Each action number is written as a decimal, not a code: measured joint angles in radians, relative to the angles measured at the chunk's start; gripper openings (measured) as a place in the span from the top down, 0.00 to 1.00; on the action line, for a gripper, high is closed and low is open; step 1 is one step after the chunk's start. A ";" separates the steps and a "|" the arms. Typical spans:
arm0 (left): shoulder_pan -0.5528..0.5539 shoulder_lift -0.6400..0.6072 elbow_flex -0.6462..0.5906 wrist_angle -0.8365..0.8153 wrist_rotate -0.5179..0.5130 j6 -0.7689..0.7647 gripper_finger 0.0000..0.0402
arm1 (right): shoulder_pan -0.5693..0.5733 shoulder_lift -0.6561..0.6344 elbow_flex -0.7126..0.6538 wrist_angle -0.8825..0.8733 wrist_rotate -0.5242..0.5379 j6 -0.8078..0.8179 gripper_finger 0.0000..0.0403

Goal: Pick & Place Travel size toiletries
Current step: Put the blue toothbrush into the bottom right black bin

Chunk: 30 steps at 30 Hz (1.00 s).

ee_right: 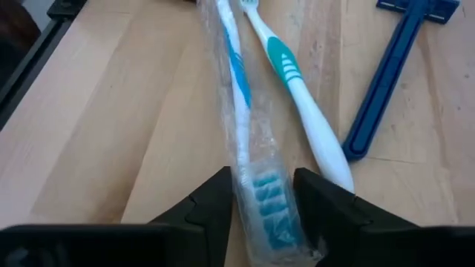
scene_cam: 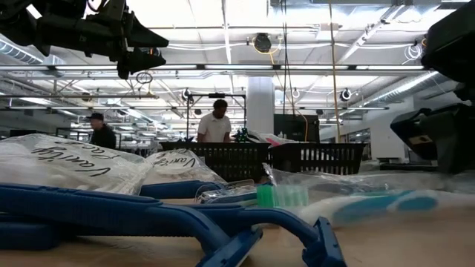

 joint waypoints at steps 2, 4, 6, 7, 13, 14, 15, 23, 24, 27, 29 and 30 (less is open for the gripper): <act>0.000 0.000 0.000 0.000 0.000 0.000 0.29 | 0.000 -0.008 -0.001 -0.005 -0.003 -0.001 0.71; 0.000 0.000 0.000 0.000 0.000 0.000 0.29 | 0.001 -0.022 -0.002 -0.013 -0.013 -0.011 0.75; 0.000 0.000 0.000 0.000 0.000 0.000 0.29 | 0.003 -0.037 -0.004 -0.021 -0.031 -0.016 0.80; 0.000 0.000 0.000 0.000 0.000 0.000 0.29 | 0.003 -0.042 -0.004 -0.022 -0.042 -0.016 0.82; 0.000 0.000 0.000 0.000 0.000 0.000 0.29 | 0.013 -0.090 -0.004 -0.020 -0.065 -0.015 0.84; 0.000 0.000 0.000 0.000 0.000 0.000 0.29 | 0.013 -0.099 -0.004 -0.019 -0.064 -0.015 0.84; 0.000 0.000 0.000 0.000 0.000 0.000 0.29 | 0.014 -0.108 -0.004 -0.015 -0.064 -0.015 0.83; 0.000 0.000 0.000 0.000 0.000 0.000 0.29 | 0.013 -0.171 -0.004 -0.013 -0.062 -0.036 0.83; 0.000 0.000 0.000 0.000 0.000 0.000 0.29 | 0.013 -0.173 -0.004 -0.012 -0.062 -0.036 0.83; 0.000 0.000 0.000 0.000 0.000 0.000 0.29 | 0.013 -0.173 -0.004 -0.013 -0.062 -0.018 0.83; 0.000 0.000 0.000 0.000 0.000 0.000 0.29 | 0.013 -0.173 -0.004 -0.013 -0.060 0.001 0.83; 0.000 0.000 0.000 0.000 0.000 0.000 0.29 | 0.013 -0.173 -0.004 -0.013 -0.055 0.011 0.83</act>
